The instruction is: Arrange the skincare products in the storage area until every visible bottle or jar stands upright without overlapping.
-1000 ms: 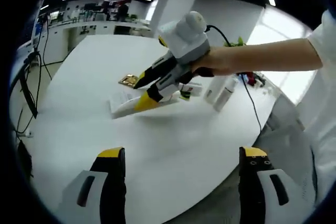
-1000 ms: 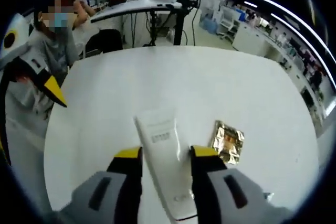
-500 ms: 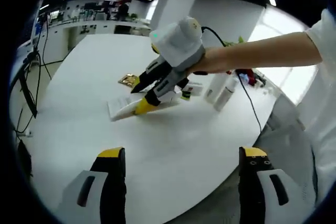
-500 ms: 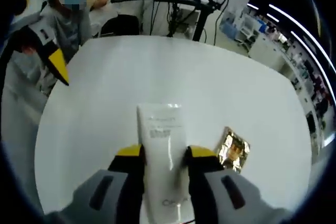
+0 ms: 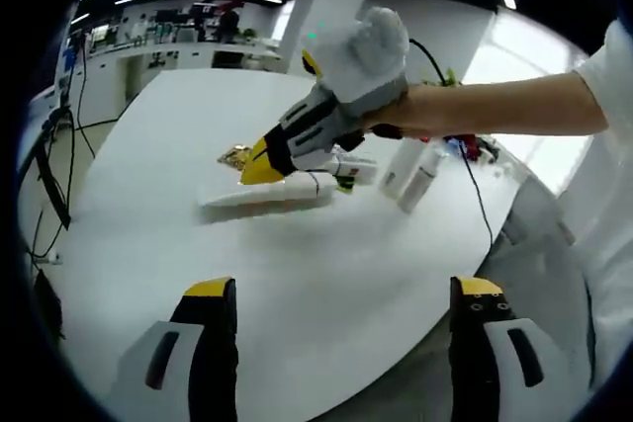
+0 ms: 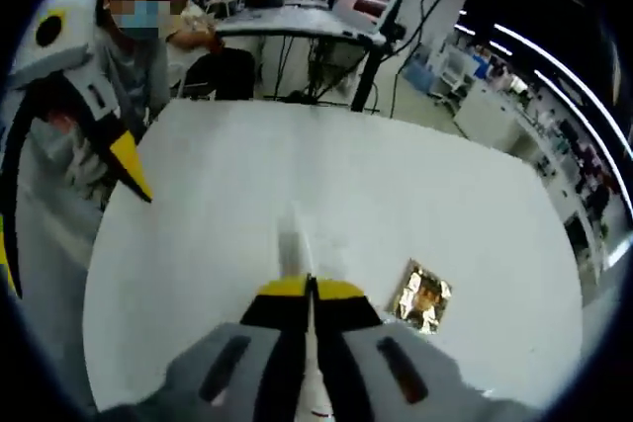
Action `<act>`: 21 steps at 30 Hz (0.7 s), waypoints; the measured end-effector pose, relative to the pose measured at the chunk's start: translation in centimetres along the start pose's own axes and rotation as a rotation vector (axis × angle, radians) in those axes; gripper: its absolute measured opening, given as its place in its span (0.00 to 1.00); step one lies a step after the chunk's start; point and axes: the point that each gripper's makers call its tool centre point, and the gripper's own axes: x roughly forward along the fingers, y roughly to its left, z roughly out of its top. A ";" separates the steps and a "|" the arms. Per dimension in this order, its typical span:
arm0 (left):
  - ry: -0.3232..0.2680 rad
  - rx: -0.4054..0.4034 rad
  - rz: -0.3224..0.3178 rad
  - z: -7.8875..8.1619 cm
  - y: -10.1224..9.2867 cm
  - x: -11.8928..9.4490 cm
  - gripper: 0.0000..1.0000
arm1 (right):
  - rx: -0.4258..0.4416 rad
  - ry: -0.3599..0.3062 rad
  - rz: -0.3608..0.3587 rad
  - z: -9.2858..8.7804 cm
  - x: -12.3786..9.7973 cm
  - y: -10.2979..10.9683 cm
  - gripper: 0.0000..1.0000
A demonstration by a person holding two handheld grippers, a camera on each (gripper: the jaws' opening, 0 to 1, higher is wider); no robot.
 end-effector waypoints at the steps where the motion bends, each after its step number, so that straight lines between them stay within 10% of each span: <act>1: -0.001 0.003 -0.004 0.1 -0.2 0.0 0.87 | -0.014 0.018 0.032 -0.2 -0.2 0.7 0.01; 4: -0.002 0.014 -0.010 0.3 -0.5 0.1 0.87 | -0.106 0.090 0.002 -1.9 -0.3 1.1 0.01; 21: -0.008 -0.012 -0.007 -0.8 -0.7 -0.5 0.87 | 0.079 0.146 -0.088 -3.6 0.6 -2.2 0.22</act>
